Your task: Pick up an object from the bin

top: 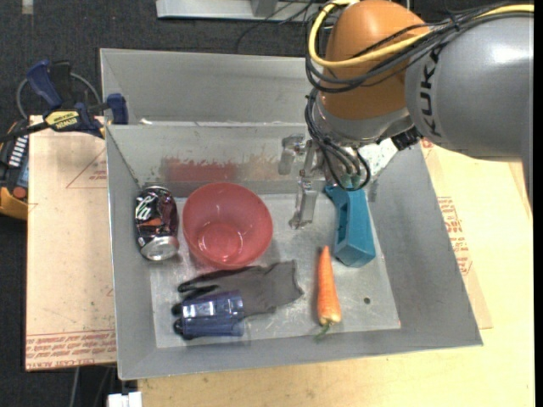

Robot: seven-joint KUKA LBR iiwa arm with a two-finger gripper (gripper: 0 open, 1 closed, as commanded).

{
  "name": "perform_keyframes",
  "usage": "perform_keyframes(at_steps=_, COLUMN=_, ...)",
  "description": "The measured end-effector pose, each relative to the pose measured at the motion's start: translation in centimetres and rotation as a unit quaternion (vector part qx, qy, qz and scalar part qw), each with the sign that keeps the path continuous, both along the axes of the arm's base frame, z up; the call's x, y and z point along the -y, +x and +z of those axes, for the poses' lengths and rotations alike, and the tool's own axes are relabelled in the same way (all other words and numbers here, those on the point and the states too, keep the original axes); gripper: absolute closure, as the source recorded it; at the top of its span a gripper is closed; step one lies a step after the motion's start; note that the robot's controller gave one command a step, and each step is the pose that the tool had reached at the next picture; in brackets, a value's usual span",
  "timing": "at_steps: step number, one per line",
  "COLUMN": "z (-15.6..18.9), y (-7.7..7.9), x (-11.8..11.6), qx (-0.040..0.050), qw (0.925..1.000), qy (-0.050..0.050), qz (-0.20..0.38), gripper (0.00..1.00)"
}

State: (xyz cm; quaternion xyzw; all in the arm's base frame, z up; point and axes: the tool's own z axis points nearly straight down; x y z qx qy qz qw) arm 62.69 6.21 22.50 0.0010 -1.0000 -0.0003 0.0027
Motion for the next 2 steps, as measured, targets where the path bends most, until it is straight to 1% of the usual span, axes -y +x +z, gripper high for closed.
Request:
perform_keyframes(at_steps=1, z=0.5, y=0.1, x=0.1, qx=0.0038, qw=1.0, qy=0.0, qz=-0.001, gripper=0.0)
perform_keyframes(at_steps=2, z=-9.3, y=-2.0, x=-3.4, qx=0.0042, qw=0.9935, qy=0.0, qz=-0.114, gripper=0.0)
